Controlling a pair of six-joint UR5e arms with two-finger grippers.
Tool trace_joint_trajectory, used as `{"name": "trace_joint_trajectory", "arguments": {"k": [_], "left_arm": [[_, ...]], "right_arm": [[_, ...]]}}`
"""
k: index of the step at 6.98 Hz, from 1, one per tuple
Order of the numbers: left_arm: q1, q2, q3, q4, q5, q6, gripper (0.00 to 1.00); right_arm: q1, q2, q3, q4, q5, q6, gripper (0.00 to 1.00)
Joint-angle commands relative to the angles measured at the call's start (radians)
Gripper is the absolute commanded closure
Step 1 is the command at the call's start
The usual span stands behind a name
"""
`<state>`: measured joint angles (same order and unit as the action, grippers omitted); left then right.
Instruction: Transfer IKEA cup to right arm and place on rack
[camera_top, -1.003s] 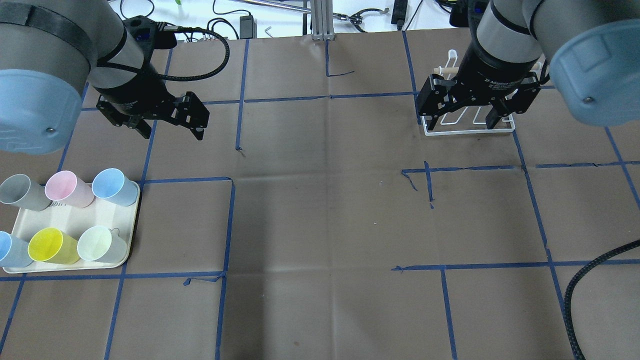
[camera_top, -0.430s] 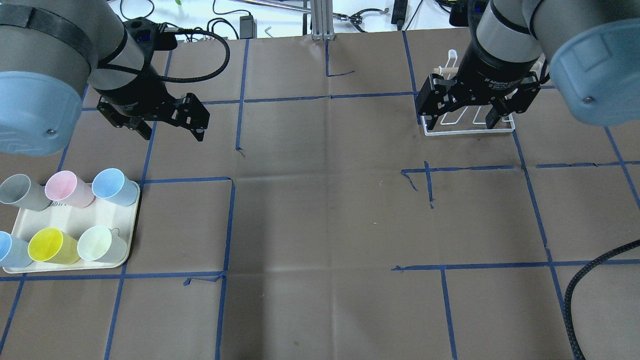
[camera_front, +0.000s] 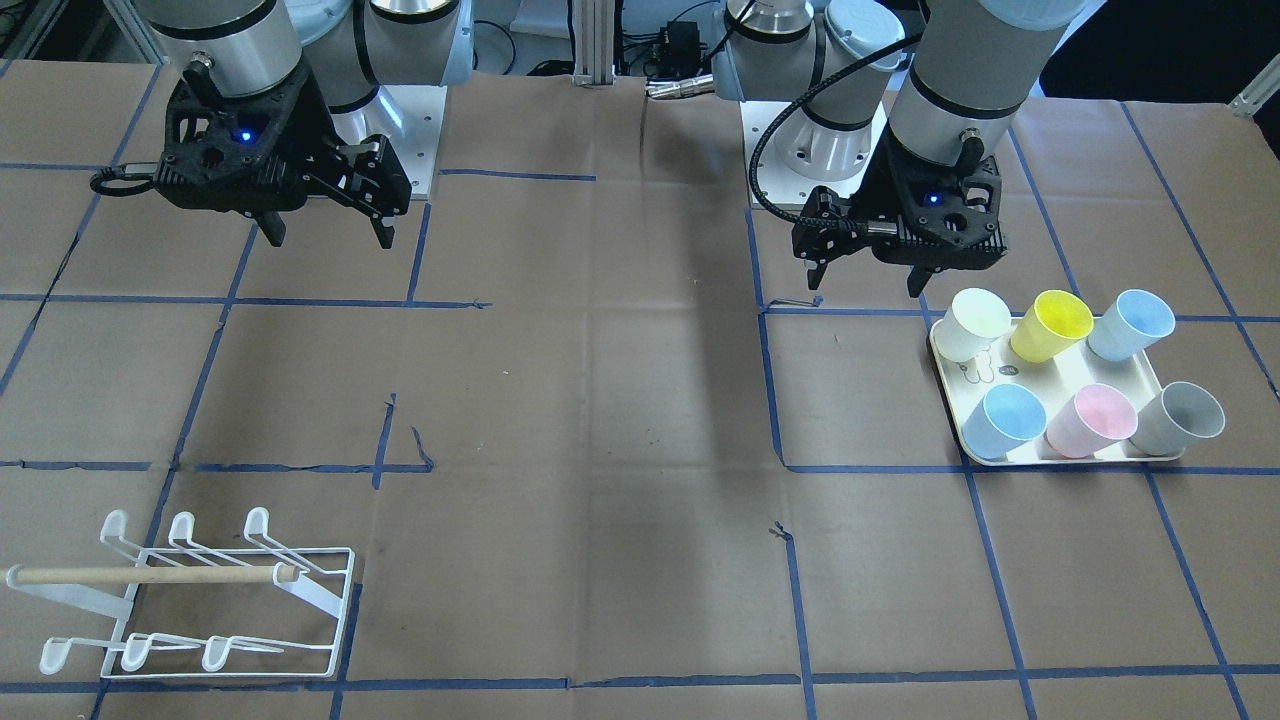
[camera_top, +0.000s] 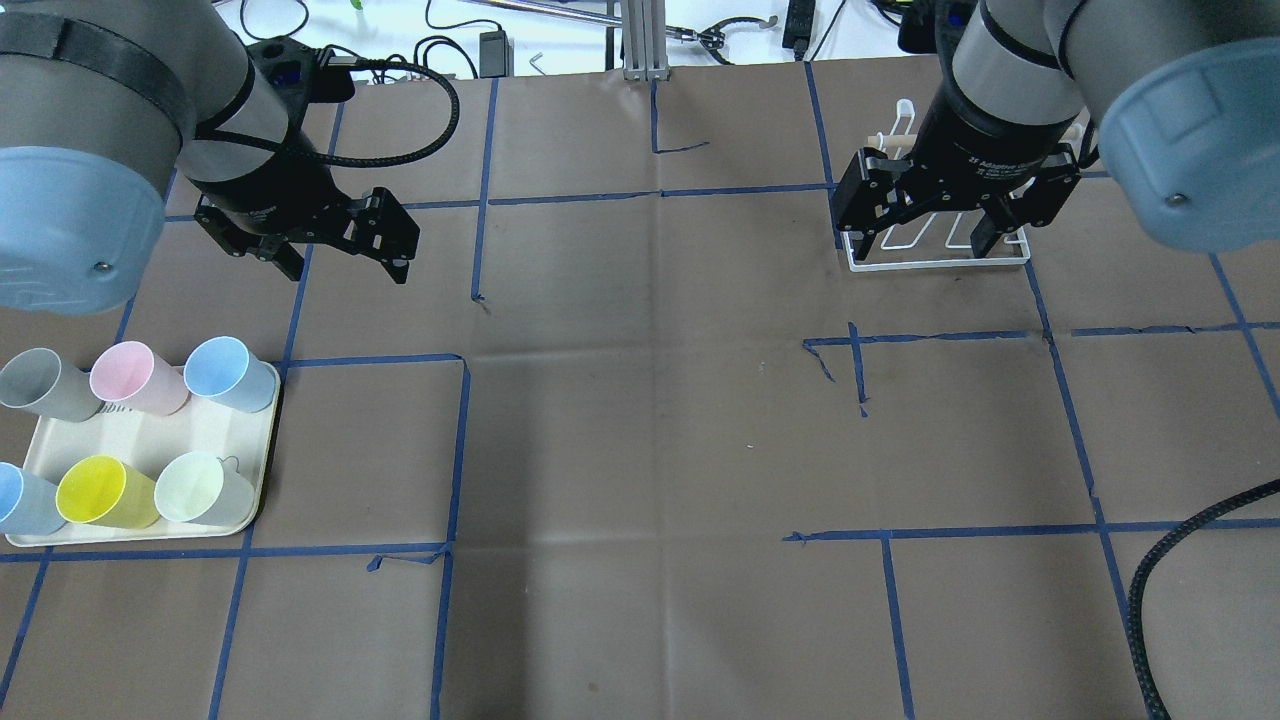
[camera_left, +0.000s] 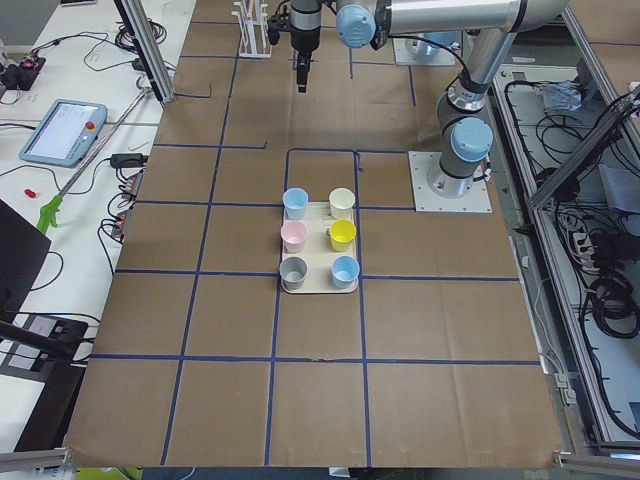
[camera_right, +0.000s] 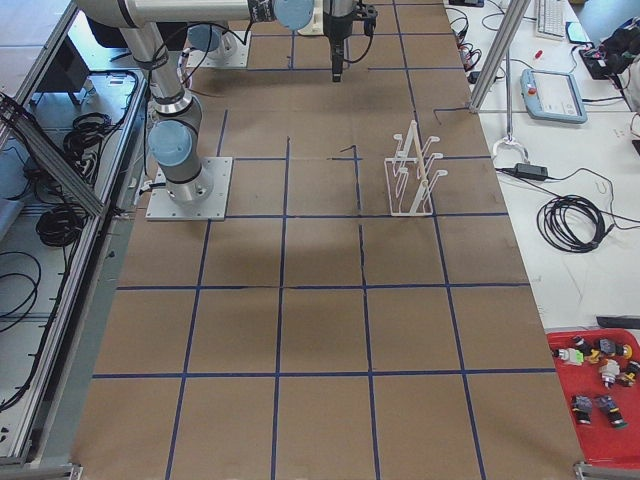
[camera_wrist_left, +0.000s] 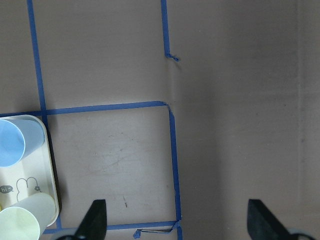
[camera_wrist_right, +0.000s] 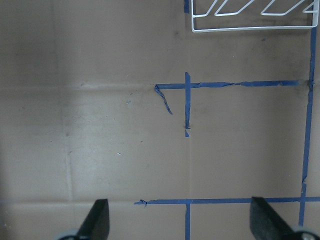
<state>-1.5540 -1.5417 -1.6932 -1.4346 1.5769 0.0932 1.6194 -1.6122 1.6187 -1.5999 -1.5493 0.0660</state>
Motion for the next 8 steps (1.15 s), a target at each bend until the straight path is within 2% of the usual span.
{"name": "trace_joint_trajectory", "arguments": {"k": [1,2,5,8], "left_arm": [[0.008,0.006,-0.005,0.005,-0.004,0.013,0.0],[0.023,0.006,-0.006,0.006,0.0,0.014,0.0],[0.162,0.0,-0.01,0.002,0.0,0.089,0.0],[0.332,-0.015,-0.011,0.005,-0.004,0.34,0.0]], "right_arm": [[-0.001,0.002,0.001,0.0,0.0,0.0,0.0],[0.002,0.002,0.001,0.0,0.0,0.0,0.0],[0.002,0.003,0.0,-0.002,0.0,0.0,0.0],[0.002,0.006,-0.003,-0.002,0.002,0.0,0.0]]}}
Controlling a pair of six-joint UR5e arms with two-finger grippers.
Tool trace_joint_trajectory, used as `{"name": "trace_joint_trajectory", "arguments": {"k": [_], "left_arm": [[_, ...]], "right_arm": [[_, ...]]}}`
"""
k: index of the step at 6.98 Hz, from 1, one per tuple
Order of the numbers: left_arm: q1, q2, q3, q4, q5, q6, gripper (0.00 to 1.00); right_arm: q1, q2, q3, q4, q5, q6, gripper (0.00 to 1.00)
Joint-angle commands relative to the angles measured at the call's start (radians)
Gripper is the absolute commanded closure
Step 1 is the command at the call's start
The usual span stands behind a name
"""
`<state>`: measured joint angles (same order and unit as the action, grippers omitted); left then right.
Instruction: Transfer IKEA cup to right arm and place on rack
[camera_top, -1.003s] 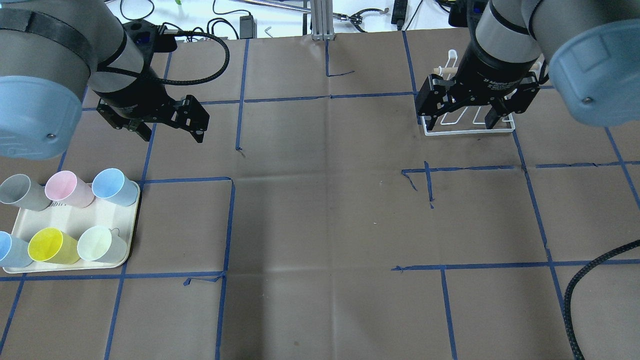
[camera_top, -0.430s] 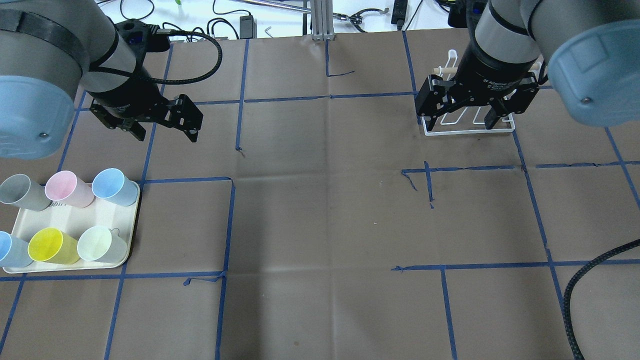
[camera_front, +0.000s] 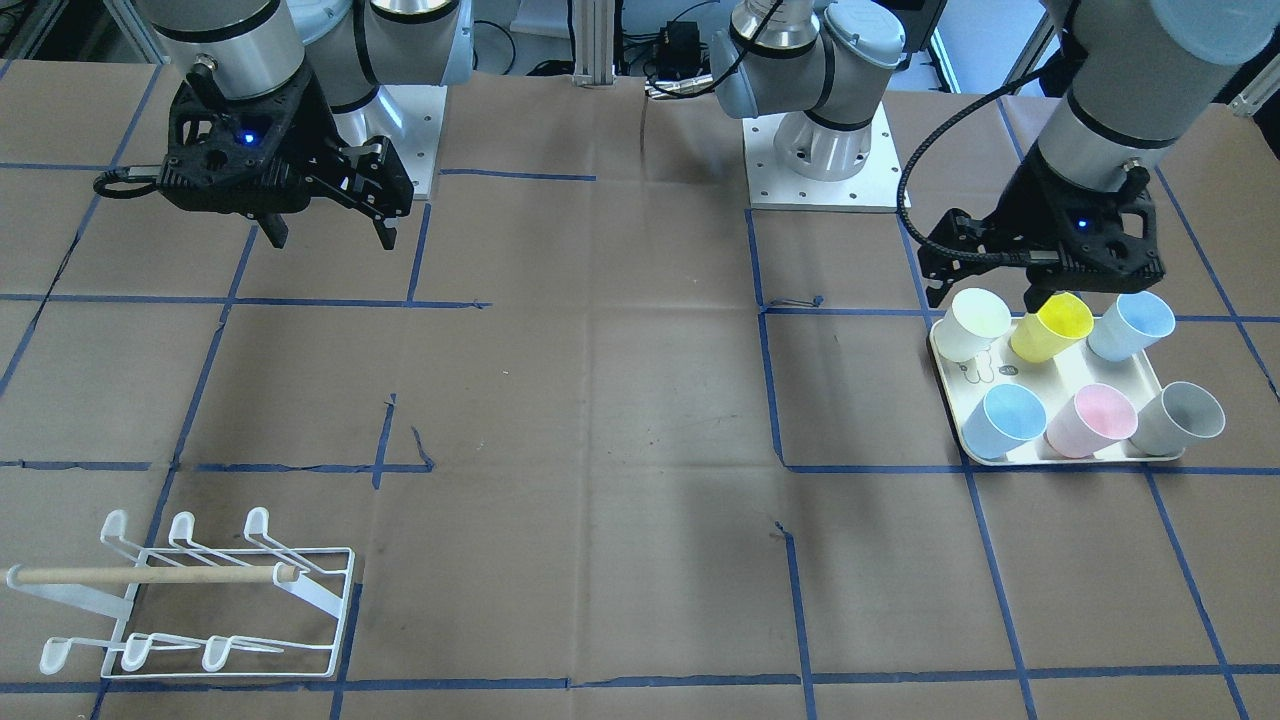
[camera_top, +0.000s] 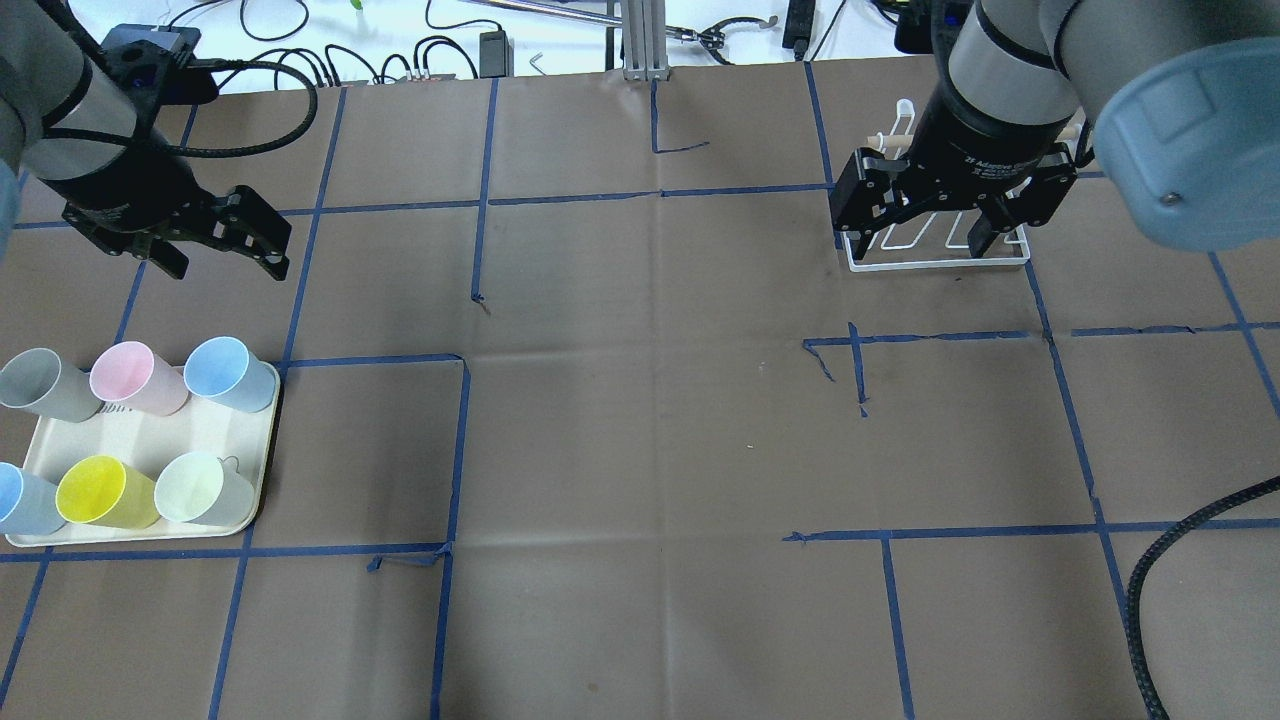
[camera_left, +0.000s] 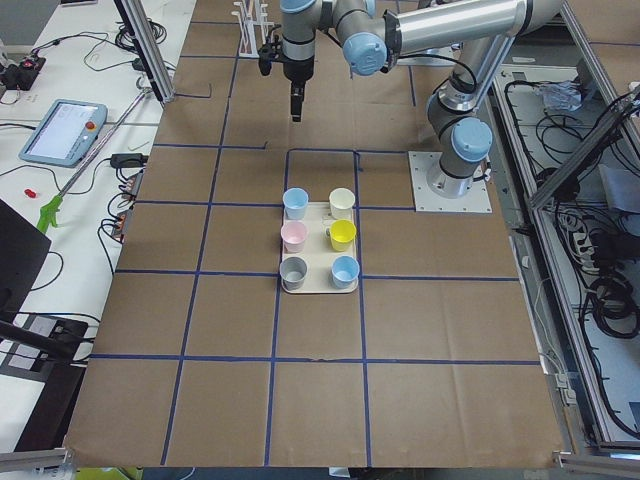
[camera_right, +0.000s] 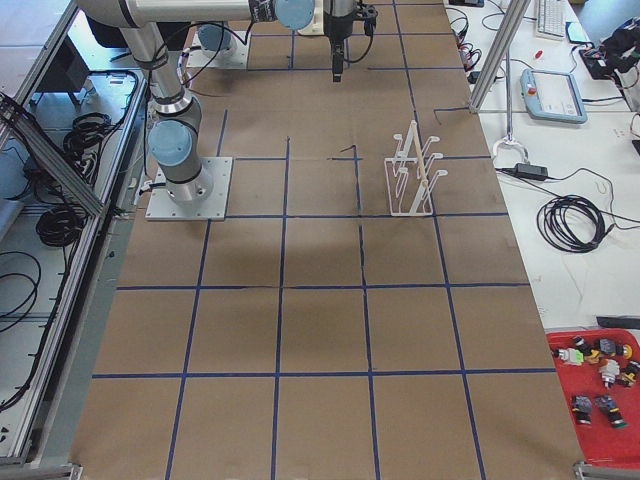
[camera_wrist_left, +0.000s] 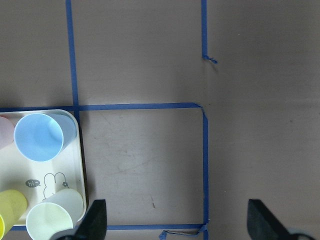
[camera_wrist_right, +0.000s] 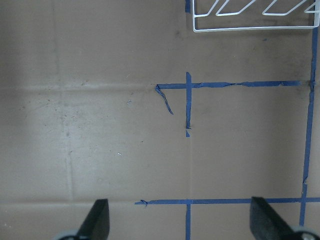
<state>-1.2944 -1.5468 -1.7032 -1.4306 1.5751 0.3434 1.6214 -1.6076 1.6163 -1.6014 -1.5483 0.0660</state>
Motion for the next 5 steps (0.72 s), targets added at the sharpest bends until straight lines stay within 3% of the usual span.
{"name": "trace_joint_trajectory", "arguments": {"k": [1,4,5], "left_arm": [[0.133,-0.05,0.0,0.013,-0.01,0.176,0.0],[0.167,-0.078,-0.038,0.054,-0.013,0.186,0.0],[0.168,-0.079,-0.09,0.141,-0.012,0.187,0.0]], "right_arm": [[0.0,0.0,-0.001,-0.002,0.0,0.003,0.0],[0.0,0.003,-0.003,-0.002,0.0,0.002,0.0],[0.0,0.003,-0.003,-0.002,0.0,0.002,0.0]]}}
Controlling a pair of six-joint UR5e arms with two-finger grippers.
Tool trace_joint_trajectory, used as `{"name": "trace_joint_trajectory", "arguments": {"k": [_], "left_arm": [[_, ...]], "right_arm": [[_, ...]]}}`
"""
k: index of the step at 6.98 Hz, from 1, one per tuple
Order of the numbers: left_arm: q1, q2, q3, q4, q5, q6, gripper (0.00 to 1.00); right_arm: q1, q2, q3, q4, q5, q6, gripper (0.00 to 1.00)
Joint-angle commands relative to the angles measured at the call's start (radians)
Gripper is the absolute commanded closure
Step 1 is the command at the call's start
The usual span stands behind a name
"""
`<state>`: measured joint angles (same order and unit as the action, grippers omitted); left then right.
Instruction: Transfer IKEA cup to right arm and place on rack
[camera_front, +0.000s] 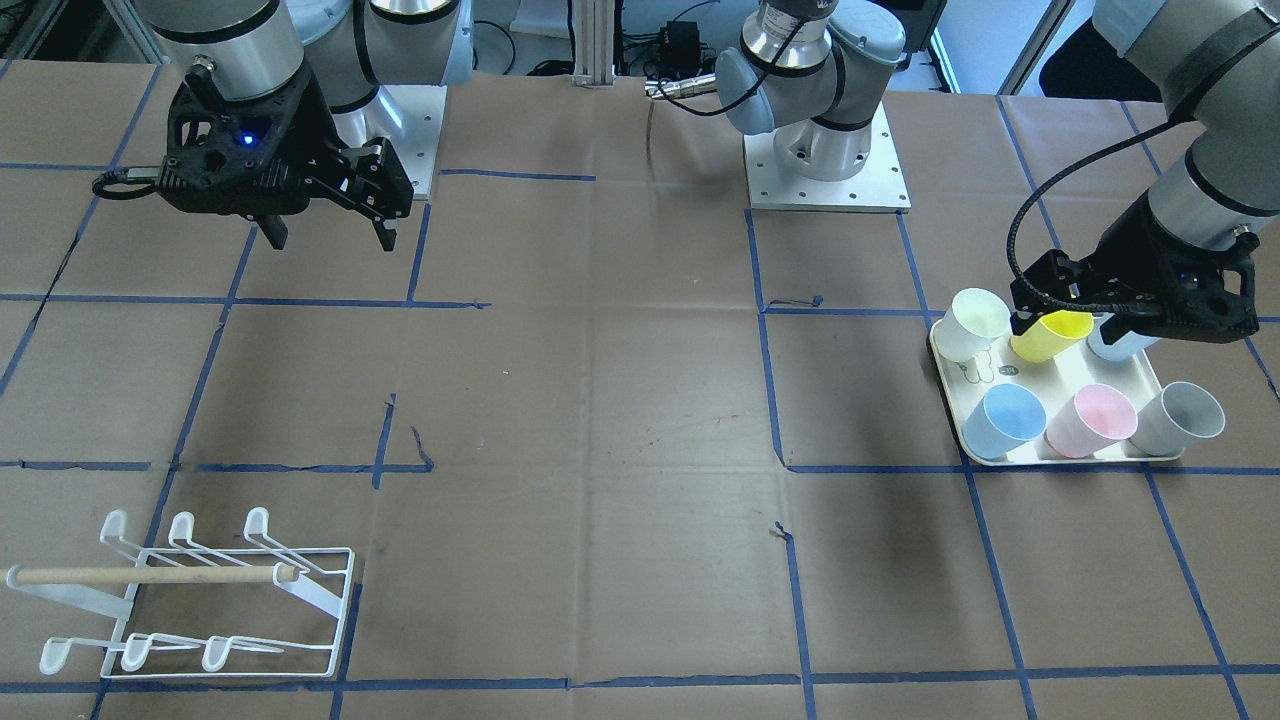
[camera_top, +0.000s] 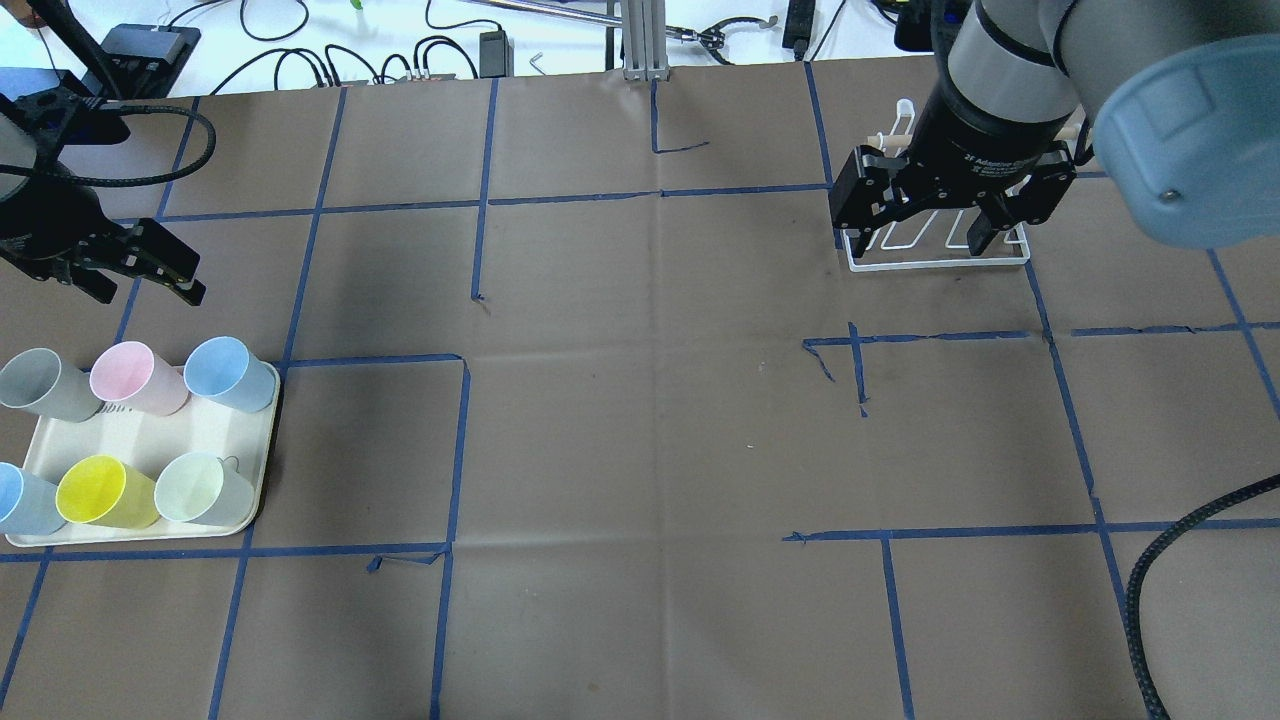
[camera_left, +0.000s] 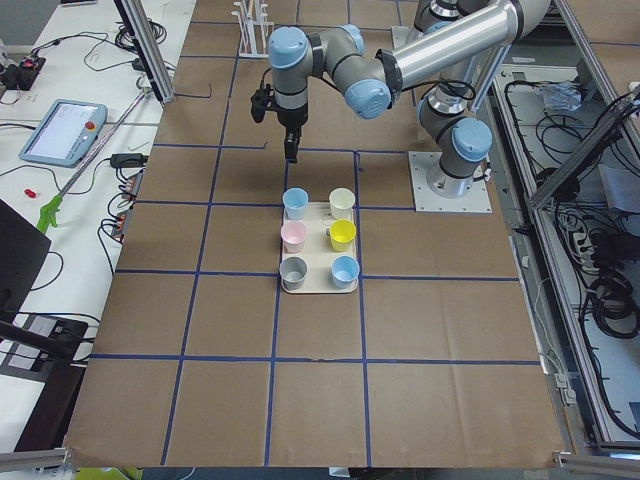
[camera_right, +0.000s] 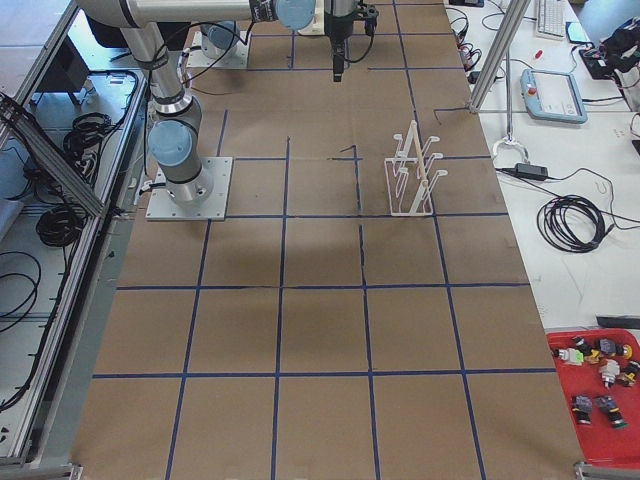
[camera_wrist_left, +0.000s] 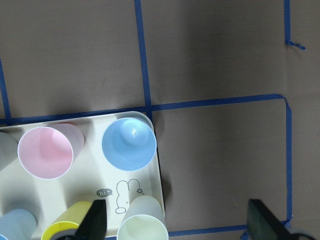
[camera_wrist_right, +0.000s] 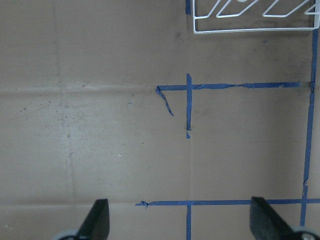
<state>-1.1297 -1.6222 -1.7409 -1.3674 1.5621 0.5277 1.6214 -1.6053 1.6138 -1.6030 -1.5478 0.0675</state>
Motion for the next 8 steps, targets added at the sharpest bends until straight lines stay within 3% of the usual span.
{"name": "trace_joint_trajectory", "arguments": {"k": [1,5,8], "left_arm": [[0.005,-0.007,-0.093,0.15,0.001,0.005,0.0],[0.008,-0.117,-0.144,0.266,0.001,0.0,0.0],[0.01,-0.183,-0.251,0.434,0.003,-0.018,0.0]], "right_arm": [[0.0,-0.001,0.0,0.0,0.0,0.0,0.0],[0.0,0.001,0.001,0.0,-0.002,0.0,0.0],[0.0,0.001,0.004,0.0,0.0,0.001,0.0]]}}
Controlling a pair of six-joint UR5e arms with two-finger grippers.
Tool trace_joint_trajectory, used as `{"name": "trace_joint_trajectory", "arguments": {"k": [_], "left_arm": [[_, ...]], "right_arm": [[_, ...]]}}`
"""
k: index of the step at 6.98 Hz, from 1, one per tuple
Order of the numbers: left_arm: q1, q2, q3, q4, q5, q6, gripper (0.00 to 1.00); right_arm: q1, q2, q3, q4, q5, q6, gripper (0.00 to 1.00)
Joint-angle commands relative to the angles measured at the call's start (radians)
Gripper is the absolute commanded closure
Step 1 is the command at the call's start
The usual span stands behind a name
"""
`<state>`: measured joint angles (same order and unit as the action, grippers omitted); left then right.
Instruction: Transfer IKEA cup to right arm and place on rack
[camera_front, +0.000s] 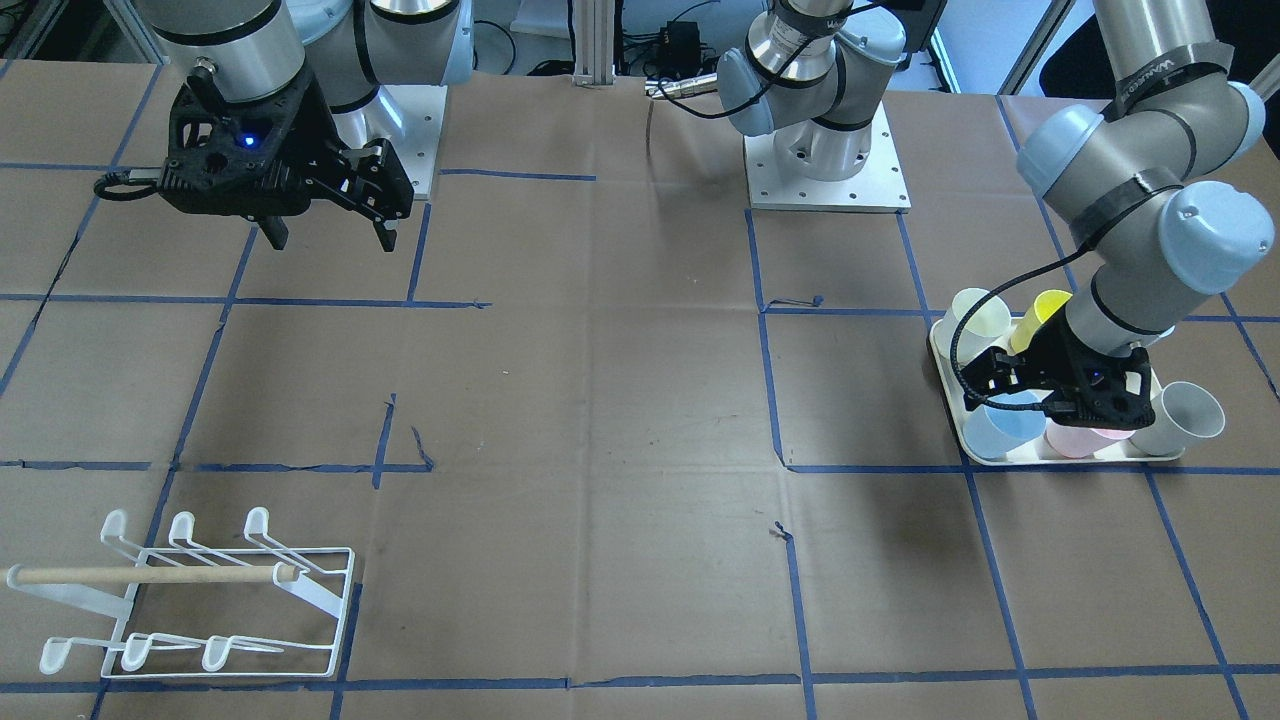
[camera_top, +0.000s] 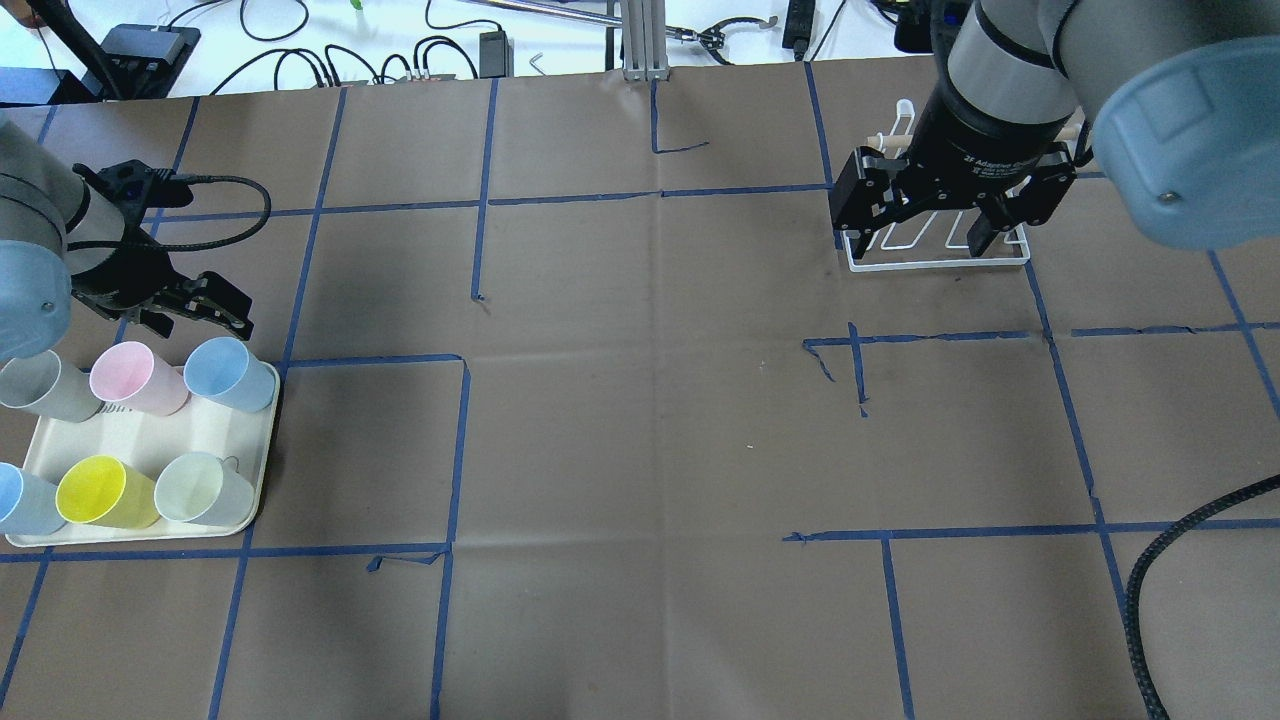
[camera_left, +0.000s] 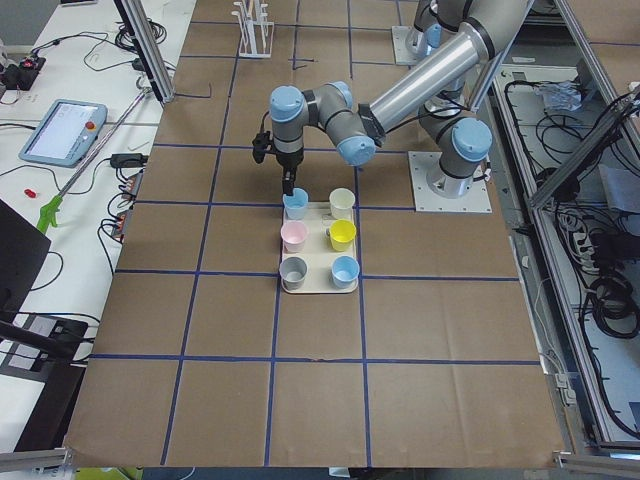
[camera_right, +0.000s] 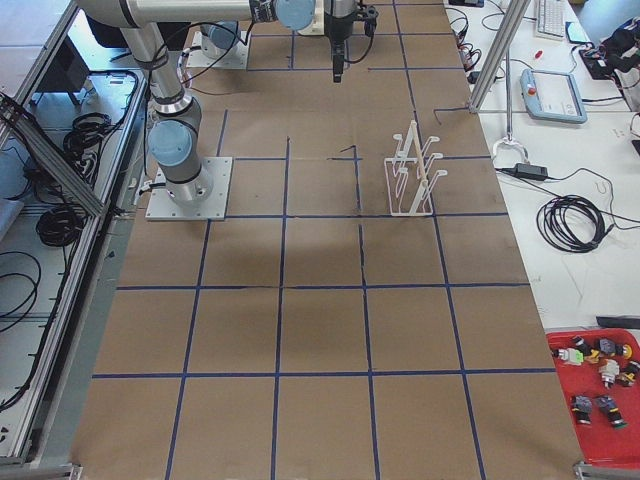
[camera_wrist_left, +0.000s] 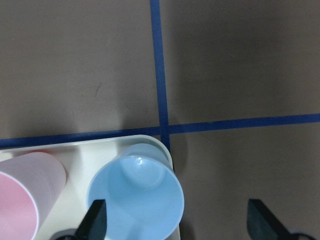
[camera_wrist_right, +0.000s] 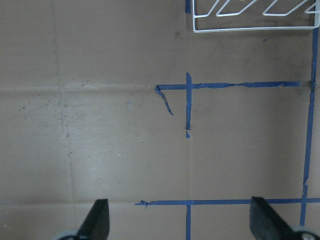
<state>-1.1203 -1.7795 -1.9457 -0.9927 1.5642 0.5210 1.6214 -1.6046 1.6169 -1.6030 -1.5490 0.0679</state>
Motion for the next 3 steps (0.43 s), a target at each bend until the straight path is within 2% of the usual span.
{"name": "trace_joint_trajectory", "arguments": {"k": [1,3], "left_arm": [[0.0,-0.018,-0.071,0.083,0.0,-0.028,0.0],[0.0,-0.014,-0.072,0.083,0.0,-0.029,0.0]], "right_arm": [[0.0,0.0,0.001,0.0,0.001,0.001,0.0],[0.0,0.0,0.003,0.0,0.0,0.003,0.0]]}}
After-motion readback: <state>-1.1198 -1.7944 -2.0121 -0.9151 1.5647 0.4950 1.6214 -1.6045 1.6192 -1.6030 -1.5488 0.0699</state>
